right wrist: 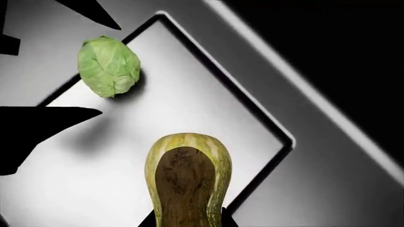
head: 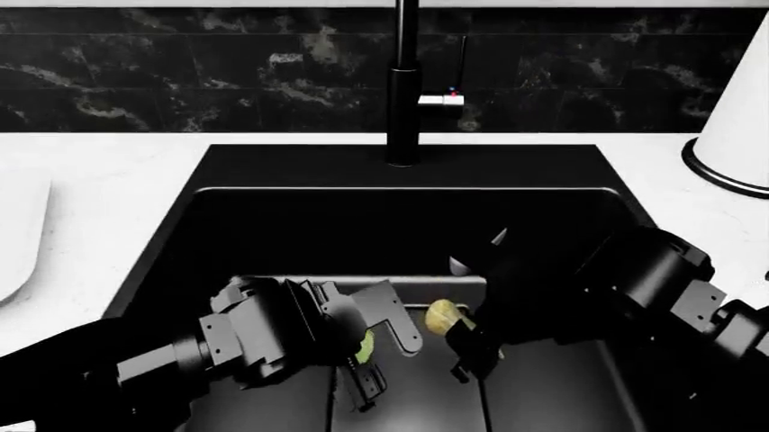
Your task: Pick up the fruits and vegetables and place them in the sink. Turn on the sink faucet to wash them. Then turn the sink off and put them in the tray.
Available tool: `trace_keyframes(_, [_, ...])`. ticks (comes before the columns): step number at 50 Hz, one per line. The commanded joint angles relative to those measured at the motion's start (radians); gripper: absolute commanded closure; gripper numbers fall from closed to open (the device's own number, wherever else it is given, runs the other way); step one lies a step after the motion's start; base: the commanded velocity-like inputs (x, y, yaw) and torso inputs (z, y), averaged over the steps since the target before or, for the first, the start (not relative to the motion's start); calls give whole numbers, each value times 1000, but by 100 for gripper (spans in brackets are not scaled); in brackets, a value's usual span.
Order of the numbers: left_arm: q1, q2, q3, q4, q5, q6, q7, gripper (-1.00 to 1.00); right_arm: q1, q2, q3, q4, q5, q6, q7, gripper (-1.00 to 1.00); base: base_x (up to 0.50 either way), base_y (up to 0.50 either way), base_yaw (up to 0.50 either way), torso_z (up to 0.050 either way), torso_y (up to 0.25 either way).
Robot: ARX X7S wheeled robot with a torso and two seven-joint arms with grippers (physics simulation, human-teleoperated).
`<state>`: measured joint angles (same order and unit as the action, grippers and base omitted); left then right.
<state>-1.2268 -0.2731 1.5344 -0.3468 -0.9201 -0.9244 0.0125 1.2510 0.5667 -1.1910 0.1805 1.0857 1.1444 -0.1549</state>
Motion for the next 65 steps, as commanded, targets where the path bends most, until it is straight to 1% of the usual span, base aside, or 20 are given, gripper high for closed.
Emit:
trace_keyframes(1, [-12, 10, 1, -34, 10, 5, 10, -100, 15, 2, 16, -7, -6, -6, -2, 100, 0, 0, 0, 0, 0])
trace_keyframes(10, [-66, -14, -39, -13, -17, -11, 11, -100, -7, -23, 2, 18, -18, -25, -10, 100, 0, 0, 0, 0, 1])
trace_keyframes(11, [-77, -22, -47, -1, -24, -19, 8, -100, -6, -29, -1, 26, -22, -29, -15, -100, 0, 0, 0, 0, 0])
trace_keyframes(17, [-122, -59, -85, 44, -58, -48, -9, -100, 4, -44, -10, 43, -30, -30, -29, -100, 0, 0, 0, 0, 0])
trace_keyframes(25, [-182, -122, -159, 130, -133, -99, -48, -100, 21, -36, 8, 21, -4, -1, -9, -100, 0, 0, 0, 0, 0])
trace_keyframes(32, [-236, -190, -229, 204, -210, -142, -78, -100, 69, 21, 89, -81, 98, 77, 74, -100, 0, 0, 0, 1, 0])
trace_keyframes(38, [-269, -266, -312, 280, -311, -182, -135, -100, 95, 70, 182, -142, 200, 111, 169, -100, 0, 0, 0, 0, 0])
trace_keyframes(43, [-278, -330, -386, 339, -414, -208, -207, -100, 97, 103, 247, -172, 269, 112, 244, -100, 0, 0, 0, 0, 0])
trace_keyframes(48, [-283, -375, -449, 359, -495, -208, -260, -100, 108, 125, 306, -177, 321, 100, 306, -100, 0, 0, 0, 0, 0])
trace_keyframes(55, [-293, -437, -497, 364, -551, -205, -293, -100, 126, 165, 383, -206, 417, 92, 397, -100, 0, 0, 0, 0, 0])
trace_keyframes(65, [-312, -514, -569, 360, -634, -190, -362, -100, 171, 196, 450, -208, 477, 70, 474, -100, 0, 0, 0, 0, 0])
